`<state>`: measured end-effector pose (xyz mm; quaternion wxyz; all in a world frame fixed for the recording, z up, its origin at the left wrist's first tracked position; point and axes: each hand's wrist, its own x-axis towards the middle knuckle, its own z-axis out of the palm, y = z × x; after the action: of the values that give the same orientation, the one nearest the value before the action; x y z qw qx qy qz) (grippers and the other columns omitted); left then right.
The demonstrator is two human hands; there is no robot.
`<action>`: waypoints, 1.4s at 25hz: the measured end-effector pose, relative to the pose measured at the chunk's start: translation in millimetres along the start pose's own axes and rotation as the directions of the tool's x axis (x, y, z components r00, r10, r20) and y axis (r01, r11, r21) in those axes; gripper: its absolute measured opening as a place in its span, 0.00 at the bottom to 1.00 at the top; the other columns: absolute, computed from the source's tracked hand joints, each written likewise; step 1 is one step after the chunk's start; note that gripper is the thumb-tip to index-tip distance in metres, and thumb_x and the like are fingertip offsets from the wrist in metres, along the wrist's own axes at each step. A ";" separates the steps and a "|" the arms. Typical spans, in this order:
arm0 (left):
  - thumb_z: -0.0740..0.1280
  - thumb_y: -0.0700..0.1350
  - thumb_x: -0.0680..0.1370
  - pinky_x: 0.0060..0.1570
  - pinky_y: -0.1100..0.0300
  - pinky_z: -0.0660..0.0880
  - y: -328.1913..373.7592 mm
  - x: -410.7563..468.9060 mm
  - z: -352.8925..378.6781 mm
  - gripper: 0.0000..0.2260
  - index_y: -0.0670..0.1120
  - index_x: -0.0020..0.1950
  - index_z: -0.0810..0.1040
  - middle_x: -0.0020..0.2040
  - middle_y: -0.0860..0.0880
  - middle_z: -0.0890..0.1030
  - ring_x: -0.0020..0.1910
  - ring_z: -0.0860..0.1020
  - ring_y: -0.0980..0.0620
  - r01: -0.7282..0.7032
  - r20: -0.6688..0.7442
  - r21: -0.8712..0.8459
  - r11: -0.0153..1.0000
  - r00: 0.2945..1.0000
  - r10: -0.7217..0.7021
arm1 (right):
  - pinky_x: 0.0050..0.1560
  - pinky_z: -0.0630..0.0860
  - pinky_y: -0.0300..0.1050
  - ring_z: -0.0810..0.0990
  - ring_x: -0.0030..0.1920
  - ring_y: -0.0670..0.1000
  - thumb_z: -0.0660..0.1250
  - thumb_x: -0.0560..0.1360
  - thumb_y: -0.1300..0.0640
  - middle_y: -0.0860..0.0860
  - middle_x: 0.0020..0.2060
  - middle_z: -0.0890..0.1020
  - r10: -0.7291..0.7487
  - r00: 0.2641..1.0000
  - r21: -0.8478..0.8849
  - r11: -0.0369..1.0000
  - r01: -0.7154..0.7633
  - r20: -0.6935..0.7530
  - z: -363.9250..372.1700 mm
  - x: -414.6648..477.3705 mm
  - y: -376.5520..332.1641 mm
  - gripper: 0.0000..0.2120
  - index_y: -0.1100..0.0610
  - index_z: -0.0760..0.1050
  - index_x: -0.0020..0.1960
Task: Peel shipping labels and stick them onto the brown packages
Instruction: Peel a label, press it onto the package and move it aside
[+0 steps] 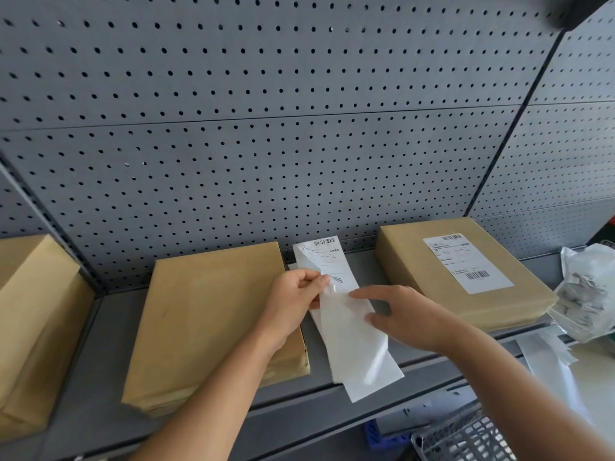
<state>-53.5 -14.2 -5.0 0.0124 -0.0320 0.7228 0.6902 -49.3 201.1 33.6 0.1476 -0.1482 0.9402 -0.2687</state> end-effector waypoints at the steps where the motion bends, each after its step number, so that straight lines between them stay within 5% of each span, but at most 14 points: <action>1: 0.69 0.42 0.81 0.42 0.62 0.82 -0.1 0.0 -0.2 0.09 0.36 0.51 0.84 0.46 0.45 0.89 0.43 0.86 0.52 0.000 -0.002 -0.002 1.000 1.000 0.000 | 0.49 0.75 0.37 0.77 0.41 0.35 0.65 0.78 0.53 0.37 0.55 0.78 0.006 1.000 -0.040 0.999 -0.005 0.017 -0.1 -0.1 -1.3 0.19 0.36 0.73 0.66; 3: 0.69 0.41 0.81 0.40 0.64 0.81 -0.1 0.0 -0.4 0.08 0.37 0.51 0.85 0.45 0.47 0.89 0.42 0.86 0.54 0.000 0.007 0.005 1.000 1.000 0.000 | 0.49 0.74 0.40 0.73 0.37 0.35 0.65 0.78 0.54 0.36 0.56 0.78 -0.006 0.998 -0.121 0.993 -0.001 -0.057 0.8 2.4 -4.2 0.20 0.38 0.72 0.67; 7: 0.69 0.42 0.81 0.42 0.62 0.82 -0.3 -0.5 -2.0 0.07 0.39 0.51 0.85 0.47 0.48 0.89 0.45 0.87 0.52 -0.009 0.021 0.030 1.000 1.000 0.008 | 0.59 0.75 0.47 0.79 0.53 0.43 0.60 0.76 0.54 0.37 0.58 0.79 0.011 1.000 -0.046 0.999 -0.013 -0.026 2.3 7.4 -8.2 0.20 0.41 0.75 0.66; 10: 0.69 0.42 0.81 0.48 0.54 0.84 -2.8 1.2 -2.4 0.06 0.40 0.51 0.84 0.48 0.48 0.89 0.47 0.87 0.47 -0.002 -0.010 0.014 1.000 1.000 0.002 | 0.54 0.78 0.45 0.80 0.49 0.47 0.65 0.78 0.54 0.41 0.53 0.77 -0.026 0.990 -0.096 0.995 0.013 -0.140 5.5 11.5 -5.6 0.13 0.45 0.78 0.61; 15: 0.69 0.43 0.81 0.50 0.51 0.84 -5.9 2.9 -3.8 0.07 0.39 0.55 0.82 0.49 0.44 0.88 0.51 0.86 0.42 0.016 -0.027 -0.012 1.000 1.000 -0.016 | 0.40 0.76 0.32 0.80 0.42 0.41 0.68 0.75 0.64 0.47 0.51 0.78 0.052 0.954 0.246 0.969 0.023 -0.295 13.9 18.2 1.4 0.12 0.47 0.79 0.49; 23: 0.71 0.38 0.79 0.59 0.41 0.80 -3.5 1.8 -7.6 0.12 0.43 0.60 0.74 0.51 0.42 0.88 0.54 0.85 0.39 0.047 -0.032 -0.092 0.995 0.998 -0.050 | 0.49 0.82 0.51 0.82 0.41 0.49 0.70 0.74 0.65 0.51 0.51 0.77 0.102 0.966 0.433 0.901 0.010 -0.236 16.0 16.8 8.1 0.13 0.48 0.78 0.50; 27: 0.72 0.40 0.79 0.59 0.39 0.79 -7.8 1.1 -8.4 0.10 0.44 0.55 0.73 0.48 0.43 0.88 0.54 0.82 0.34 0.023 -0.031 -0.051 0.998 0.999 -0.024 | 0.48 0.79 0.48 0.79 0.46 0.49 0.69 0.75 0.61 0.47 0.51 0.76 0.033 0.928 0.151 0.988 0.025 -0.371 22.2 21.4 9.3 0.09 0.49 0.77 0.52; 30: 0.73 0.42 0.79 0.56 0.40 0.79 -7.1 -0.2 -6.9 0.07 0.42 0.53 0.76 0.46 0.42 0.88 0.52 0.82 0.33 0.000 -0.015 0.016 1.000 1.000 0.000 | 0.44 0.76 0.48 0.76 0.49 0.53 0.70 0.75 0.59 0.48 0.51 0.77 -0.204 0.827 -0.173 0.976 0.132 -0.524 25.5 24.5 1.3 0.09 0.52 0.79 0.55; 35: 0.72 0.42 0.80 0.55 0.42 0.80 -1.4 -5.3 -4.3 0.06 0.39 0.52 0.81 0.48 0.41 0.88 0.49 0.85 0.40 -0.011 0.003 -0.004 1.000 1.000 0.011 | 0.47 0.75 0.43 0.77 0.52 0.50 0.68 0.78 0.51 0.45 0.52 0.80 -0.413 0.789 -0.268 0.908 0.321 -0.455 25.9 32.0 -18.5 0.09 0.50 0.81 0.56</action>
<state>-48.0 -18.4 -5.9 0.0097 -0.0267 0.7216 0.6917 -65.7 162.7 16.4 -0.1712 -0.2661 0.9186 -0.2370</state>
